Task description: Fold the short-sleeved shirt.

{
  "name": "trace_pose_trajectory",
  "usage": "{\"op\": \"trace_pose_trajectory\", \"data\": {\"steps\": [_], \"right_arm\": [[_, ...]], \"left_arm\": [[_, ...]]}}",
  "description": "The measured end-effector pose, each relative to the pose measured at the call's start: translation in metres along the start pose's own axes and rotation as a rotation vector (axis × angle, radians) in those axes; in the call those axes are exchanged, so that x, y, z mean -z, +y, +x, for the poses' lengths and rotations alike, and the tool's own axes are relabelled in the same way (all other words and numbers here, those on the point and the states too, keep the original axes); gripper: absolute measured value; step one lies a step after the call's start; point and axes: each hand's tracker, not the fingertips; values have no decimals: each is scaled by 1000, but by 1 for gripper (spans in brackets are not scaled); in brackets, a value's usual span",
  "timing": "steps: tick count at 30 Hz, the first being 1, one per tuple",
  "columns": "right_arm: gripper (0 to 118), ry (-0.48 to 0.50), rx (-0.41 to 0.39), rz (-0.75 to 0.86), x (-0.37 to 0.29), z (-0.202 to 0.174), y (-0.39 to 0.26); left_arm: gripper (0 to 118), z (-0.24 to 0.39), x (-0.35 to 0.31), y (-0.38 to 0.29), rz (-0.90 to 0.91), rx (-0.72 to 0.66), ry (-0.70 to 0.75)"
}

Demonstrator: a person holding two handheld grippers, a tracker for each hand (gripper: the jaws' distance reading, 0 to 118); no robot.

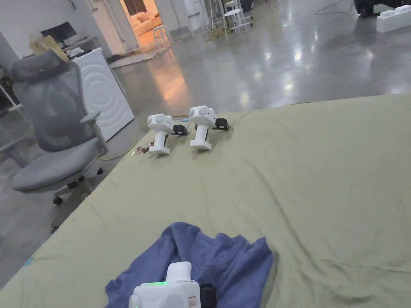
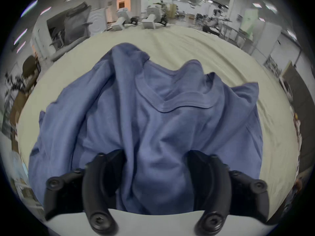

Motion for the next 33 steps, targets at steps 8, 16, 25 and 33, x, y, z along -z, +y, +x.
{"op": "trace_pose_trajectory", "data": {"steps": [8,16,25,33], "right_arm": [[3,75,31,24,-7,-11,0],[3,81,52,84,-45,7,-14],[3,-18,190,119,-102,83,-59],[3,-138,203,103,-138,109,-82]], "left_arm": [[11,8,-16,18,-9,-14,25],[10,76,-139,95,290,-90,-306],[10,362,-157,24,242,496,-570],[11,528,-141,-151,63,856,-913]]}}
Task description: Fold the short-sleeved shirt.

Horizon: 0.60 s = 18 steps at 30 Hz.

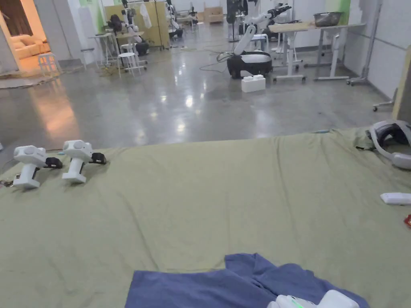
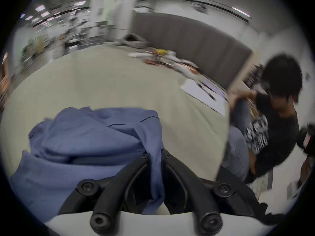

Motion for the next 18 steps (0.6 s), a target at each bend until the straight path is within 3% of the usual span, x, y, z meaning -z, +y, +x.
{"op": "trace_pose_trajectory", "data": {"steps": [2,3,4,5,10,12,16,18], "right_arm": [[3,-14,26,-4,-1,4,-5],[3,-10,40,-7,-2,4,-7],[3,-3,47,-7,-2,3,-8],[3,7,46,-4,-4,-7,-4],[3,23,-37,28,8,-29,4],[3,90,-74,54,14,-40,16],[3,181,-128,155,18,-67,39],[3,208,-170,206,17,-81,51]], "left_arm": [[18,34,19,-4,-53,66,-49],[40,45,22,-8,-55,76,-64],[88,53,22,-10,-56,79,-87],[101,58,15,-14,-50,41,-109],[100,44,-93,-21,193,11,11],[100,33,-166,-23,327,-23,104],[100,30,-298,-44,598,-123,376],[99,41,-349,-63,699,-108,539]]}}
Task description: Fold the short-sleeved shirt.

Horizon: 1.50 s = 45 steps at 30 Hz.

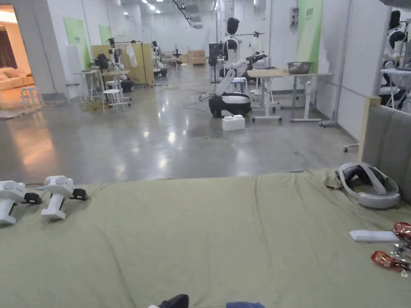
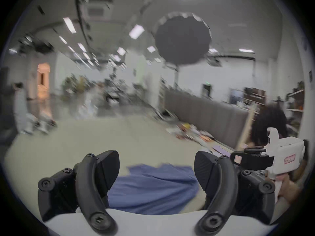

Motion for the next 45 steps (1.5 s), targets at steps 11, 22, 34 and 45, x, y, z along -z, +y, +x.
{"op": "trace_pose_trajectory", "data": {"steps": [11,22,34,45], "right_arm": [[3,88,-111,199,-9,-36,48],[3,14,-94,210,-18,-32,43],[3,30,-83,190,-10,-27,43],[3,-11,-57,-1,17,6,4]], "left_arm": [[62,-27,-158,26,207,126,502],[0,-22,-165,28,178,125,620],[1,-47,-122,31,63,-24,475],[79,-147,91,-48,-443,-278,192]]}}
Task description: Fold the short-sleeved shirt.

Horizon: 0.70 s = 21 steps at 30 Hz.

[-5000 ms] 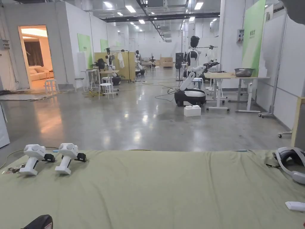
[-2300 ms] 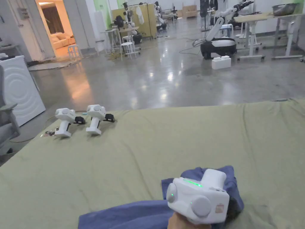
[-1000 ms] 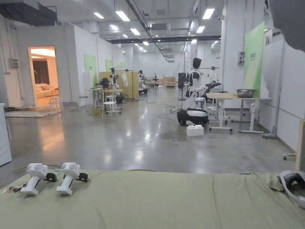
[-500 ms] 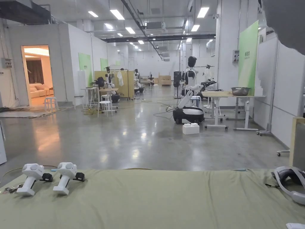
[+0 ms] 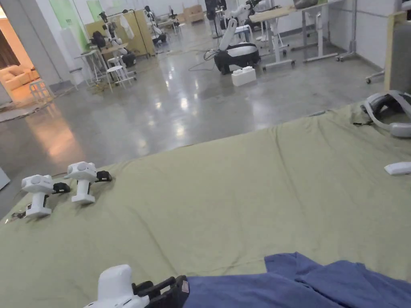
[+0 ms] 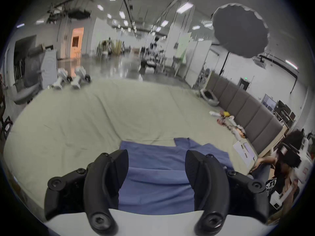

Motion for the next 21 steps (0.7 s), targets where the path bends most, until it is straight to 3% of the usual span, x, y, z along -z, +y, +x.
{"op": "trace_pose_trajectory", "data": {"steps": [4,8,11,12,13,14,17,21], "right_arm": [[3,-9,8,-96,20,15,-20],[3,-32,-1,-171,37,25,-37],[3,-65,-10,-228,45,31,-48],[3,-69,-6,-241,48,33,-51],[3,-71,2,-251,49,35,-53],[3,-76,12,-263,49,37,-55],[3,-73,33,-289,51,42,-62],[3,-58,32,-309,67,47,-57]], "left_arm": [[79,-25,116,2,-229,126,107],[79,-56,191,1,-342,-37,108],[75,-59,224,-2,-392,17,153],[64,-60,233,-4,-421,25,164],[26,-62,242,-6,-470,27,168],[19,-65,249,-9,-479,27,164],[15,-60,250,-9,-482,6,171],[8,-47,257,-9,-539,100,173]]}}
